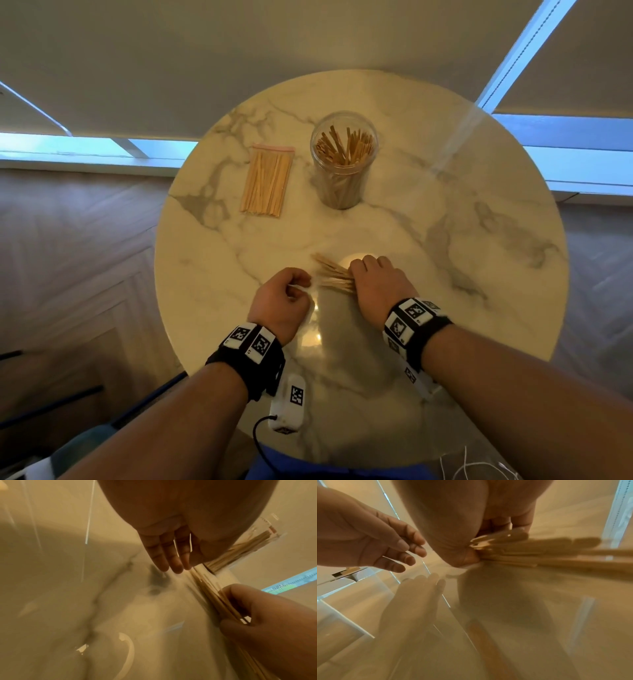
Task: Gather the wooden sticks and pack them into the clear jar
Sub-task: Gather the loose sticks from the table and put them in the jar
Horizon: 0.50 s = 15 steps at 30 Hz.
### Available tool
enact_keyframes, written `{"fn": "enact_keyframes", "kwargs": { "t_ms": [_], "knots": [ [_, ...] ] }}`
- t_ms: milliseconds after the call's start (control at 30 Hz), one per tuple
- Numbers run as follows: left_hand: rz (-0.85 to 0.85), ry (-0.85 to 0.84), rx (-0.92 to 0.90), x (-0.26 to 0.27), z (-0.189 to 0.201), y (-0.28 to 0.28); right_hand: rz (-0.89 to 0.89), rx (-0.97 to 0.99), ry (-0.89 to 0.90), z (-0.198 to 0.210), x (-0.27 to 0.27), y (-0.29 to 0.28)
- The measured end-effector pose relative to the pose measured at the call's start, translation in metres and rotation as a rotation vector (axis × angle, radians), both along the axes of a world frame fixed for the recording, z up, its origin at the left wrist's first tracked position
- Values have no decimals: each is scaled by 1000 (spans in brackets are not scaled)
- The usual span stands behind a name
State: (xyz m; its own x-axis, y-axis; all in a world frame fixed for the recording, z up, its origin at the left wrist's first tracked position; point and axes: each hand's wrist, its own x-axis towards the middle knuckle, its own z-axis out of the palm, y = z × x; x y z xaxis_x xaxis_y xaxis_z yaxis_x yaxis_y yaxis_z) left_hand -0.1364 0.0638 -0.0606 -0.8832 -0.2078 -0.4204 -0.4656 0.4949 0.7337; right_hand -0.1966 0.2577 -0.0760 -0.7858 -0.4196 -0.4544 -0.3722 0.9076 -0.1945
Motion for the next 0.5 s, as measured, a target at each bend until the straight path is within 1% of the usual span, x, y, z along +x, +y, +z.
{"fn": "enact_keyframes", "kwargs": {
  "t_ms": [133, 367, 433, 500],
  "knots": [
    [74, -64, 32, 9, -1, -7, -43, -26, -1, -8, 0, -2],
    [144, -78, 67, 13, 1, -14, -118, -94, -25, -12, -18, -2],
    [161, -71, 83, 11, 2, -14, -164, -136, -29, -6, -21, 0],
    [178, -60, 102, 7, 4, -13, -208, -184, -36, 11, -25, 3]
  ]
}}
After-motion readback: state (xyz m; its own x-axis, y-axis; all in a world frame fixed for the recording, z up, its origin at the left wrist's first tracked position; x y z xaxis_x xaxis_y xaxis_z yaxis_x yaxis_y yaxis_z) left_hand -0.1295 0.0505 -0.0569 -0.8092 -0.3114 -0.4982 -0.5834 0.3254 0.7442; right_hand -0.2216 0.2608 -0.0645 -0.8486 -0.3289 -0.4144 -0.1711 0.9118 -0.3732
